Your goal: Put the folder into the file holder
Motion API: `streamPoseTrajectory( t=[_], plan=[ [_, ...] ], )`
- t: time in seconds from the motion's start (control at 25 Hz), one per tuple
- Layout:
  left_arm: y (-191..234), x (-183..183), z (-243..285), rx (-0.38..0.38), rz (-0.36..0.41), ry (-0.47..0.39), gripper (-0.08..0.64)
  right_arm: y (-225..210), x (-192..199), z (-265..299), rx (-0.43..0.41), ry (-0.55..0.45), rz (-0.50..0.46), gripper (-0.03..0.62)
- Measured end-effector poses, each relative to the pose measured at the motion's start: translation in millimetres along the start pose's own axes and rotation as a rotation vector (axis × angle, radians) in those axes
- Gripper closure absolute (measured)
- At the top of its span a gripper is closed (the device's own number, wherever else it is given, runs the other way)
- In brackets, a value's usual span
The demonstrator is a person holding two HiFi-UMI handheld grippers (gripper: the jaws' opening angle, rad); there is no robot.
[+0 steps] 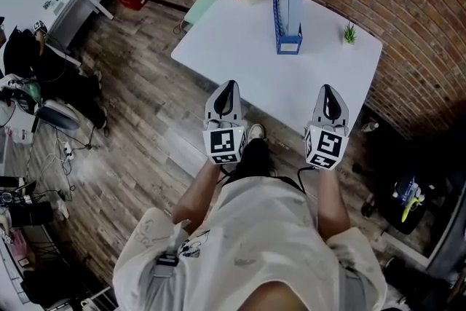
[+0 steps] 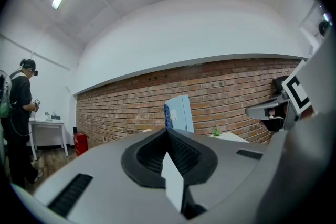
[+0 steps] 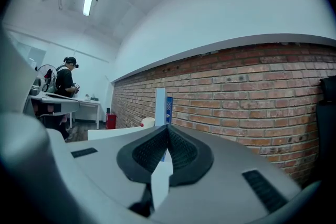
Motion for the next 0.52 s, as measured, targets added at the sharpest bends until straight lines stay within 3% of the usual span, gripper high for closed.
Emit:
streamPoseTrajectory(
  t=[0.52],
  plan=[
    [9.0, 1.4, 0.9, -0.032, 0.020, 0.015, 0.548, 2.5, 5.5, 6.5, 0.007, 0.007, 0.014, 0.574]
  ],
)
Point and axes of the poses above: the fingertips, and each gripper's own axes: z forward along the fingers, y to its left, x out of its underside, the point moved 9 cm from there along -z, backward along the fingers, and after that the axes turned 6 degrees about -y, right-handed, at the moved point
